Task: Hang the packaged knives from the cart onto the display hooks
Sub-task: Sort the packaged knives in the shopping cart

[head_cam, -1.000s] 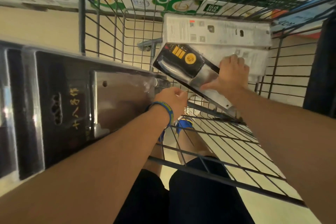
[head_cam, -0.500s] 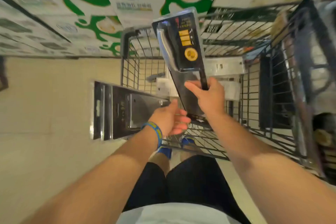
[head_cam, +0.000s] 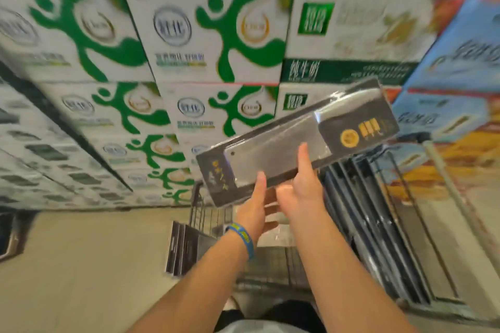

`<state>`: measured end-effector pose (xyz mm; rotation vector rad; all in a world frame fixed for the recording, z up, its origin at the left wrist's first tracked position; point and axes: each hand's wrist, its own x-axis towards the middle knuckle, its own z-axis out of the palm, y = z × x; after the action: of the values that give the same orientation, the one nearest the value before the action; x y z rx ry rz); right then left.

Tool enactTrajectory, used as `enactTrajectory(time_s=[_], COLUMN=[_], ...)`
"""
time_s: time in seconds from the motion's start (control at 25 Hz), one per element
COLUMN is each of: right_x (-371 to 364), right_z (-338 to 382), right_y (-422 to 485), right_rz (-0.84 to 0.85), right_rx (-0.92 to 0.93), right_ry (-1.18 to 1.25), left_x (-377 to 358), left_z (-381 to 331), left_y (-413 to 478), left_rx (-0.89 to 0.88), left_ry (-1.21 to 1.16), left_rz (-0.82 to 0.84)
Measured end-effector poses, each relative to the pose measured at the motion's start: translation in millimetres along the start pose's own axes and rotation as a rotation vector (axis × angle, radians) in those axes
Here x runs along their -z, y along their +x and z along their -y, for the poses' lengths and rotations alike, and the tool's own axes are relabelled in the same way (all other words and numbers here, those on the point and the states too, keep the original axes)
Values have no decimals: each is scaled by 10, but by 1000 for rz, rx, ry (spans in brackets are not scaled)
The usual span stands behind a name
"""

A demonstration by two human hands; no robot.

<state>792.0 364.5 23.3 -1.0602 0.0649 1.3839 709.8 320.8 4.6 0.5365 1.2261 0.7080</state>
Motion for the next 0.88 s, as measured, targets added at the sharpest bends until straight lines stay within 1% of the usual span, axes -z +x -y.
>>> enactTrajectory(time_s=[0.12, 0.2, 0.28, 0.32, 0.36, 0.4, 0.44, 0.48, 0.52, 0.56, 0.6, 0.64, 0.72, 0.76, 0.8, 0.88], right_x=[-271, -389, -397, -362, -313, -244, -167, -84, -10, 56, 98, 124, 147, 157, 160, 178], right_z=[458, 701, 971, 1083, 1212, 1343, 1502, 1654, 1806, 1953, 2071, 2150, 2162, 2126, 2101, 2090], right_y=[-250, -410, -539, -585, -648, -691, -724, -712, -693, -676, -693, -706, -718, -738, -781, -876], right_rz=[184, 304, 376, 417, 462, 467, 440, 382, 304, 250, 244, 307, 508, 554, 554, 501], right_rx=[-37, -64, -86, -106, -124, -81, 43, 253, 533, 782, 906, 931, 764, 707, 721, 795], right_ry=[67, 40, -169, -316, -477, -645, -813, -966, -1061, -1094, -1107, -1127, -1061, -1022, -1003, -968], left_x=[-316, -504, -693, -764, -830, -876, -934, -987, -1046, -1095, -1139, -1200, -1304, -1352, -1387, -1455], left_z=[-518, -894, -1224, -1351, -1455, -1534, -1603, -1662, -1725, -1763, -1774, -1770, -1716, -1691, -1675, -1686], left_y=[-249, -355, -482, -527, -559, -582, -614, -676, -762, -833, -894, -951, -1056, -1121, -1180, -1277], left_rx=[-228, -403, -538, -597, -651, -718, -774, -792, -793, -807, -826, -845, -850, -839, -833, -841], left_ry=[-187, -344, -381, -341, -231, -81, 23, 22, -26, -27, 16, 54, 25, -6, -25, -33], left_rz=[-55, -55, -66, -103, -179, -279, -371, -437, -474, -507, -519, -506, -447, -424, -407, -381])
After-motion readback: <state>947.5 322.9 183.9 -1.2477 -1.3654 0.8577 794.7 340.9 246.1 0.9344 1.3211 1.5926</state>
